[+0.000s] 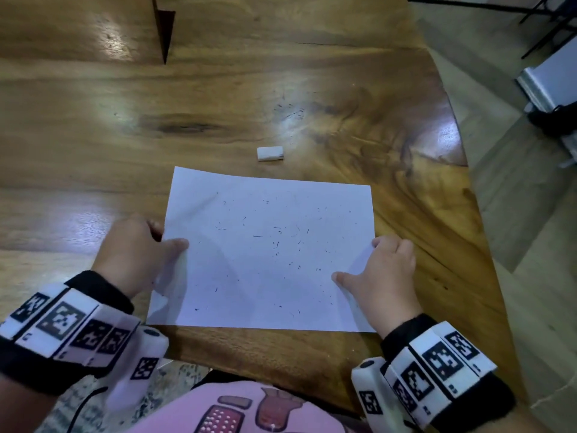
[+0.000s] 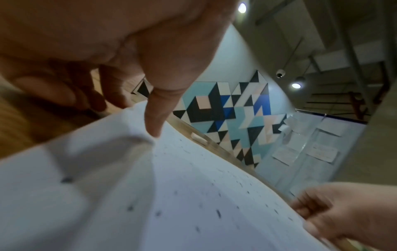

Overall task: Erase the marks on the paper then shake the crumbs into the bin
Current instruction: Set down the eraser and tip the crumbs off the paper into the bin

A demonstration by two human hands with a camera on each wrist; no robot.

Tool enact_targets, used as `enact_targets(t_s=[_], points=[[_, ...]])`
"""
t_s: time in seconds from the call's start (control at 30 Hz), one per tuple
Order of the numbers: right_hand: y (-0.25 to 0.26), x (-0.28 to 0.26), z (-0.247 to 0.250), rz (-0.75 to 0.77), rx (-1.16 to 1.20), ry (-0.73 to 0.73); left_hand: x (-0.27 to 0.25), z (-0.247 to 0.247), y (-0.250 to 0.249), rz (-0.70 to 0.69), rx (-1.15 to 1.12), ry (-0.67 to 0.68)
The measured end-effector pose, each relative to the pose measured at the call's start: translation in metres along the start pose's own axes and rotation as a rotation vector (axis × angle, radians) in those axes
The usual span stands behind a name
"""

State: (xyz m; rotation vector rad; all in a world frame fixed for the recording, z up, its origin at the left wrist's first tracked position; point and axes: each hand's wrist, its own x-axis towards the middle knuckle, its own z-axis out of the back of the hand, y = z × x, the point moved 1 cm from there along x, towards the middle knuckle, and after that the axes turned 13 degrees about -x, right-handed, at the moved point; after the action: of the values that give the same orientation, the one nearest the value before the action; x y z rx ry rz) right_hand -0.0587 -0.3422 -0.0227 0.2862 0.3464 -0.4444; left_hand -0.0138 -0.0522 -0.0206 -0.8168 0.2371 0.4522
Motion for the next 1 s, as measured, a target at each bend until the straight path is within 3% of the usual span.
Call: enact_targets(t_s=[0.1, 0.17, 0.27, 0.47, 0.73, 1.0], points=[[-0.001, 0.000, 0.000, 0.015, -0.003, 0.002, 0.006, 0.006, 0.003, -0.048, -0.123, 0.018], [-0.003, 0.000, 0.001, 0.028, 0.009, 0.003, 0.006, 0.009, 0.008, -0.029, -0.286, 0.130], [-0.006, 0.000, 0.003, 0.072, 0.006, 0.005, 0.007, 0.013, 0.020, 0.023, -0.441, 0.238], [-0.005, 0.007, 0.010, 0.156, 0.096, 0.024, 0.005, 0.031, 0.056, 0.214, -0.662, 0.270], [0.031, 0.001, 0.009, 0.296, 0.338, 0.197, -0.026, 0.054, 0.098, 0.264, -0.888, 0.171], [0.097, -0.037, -0.019, 0.482, 0.260, 0.322, -0.083, 0.101, 0.162, 0.232, -0.950, -0.002]])
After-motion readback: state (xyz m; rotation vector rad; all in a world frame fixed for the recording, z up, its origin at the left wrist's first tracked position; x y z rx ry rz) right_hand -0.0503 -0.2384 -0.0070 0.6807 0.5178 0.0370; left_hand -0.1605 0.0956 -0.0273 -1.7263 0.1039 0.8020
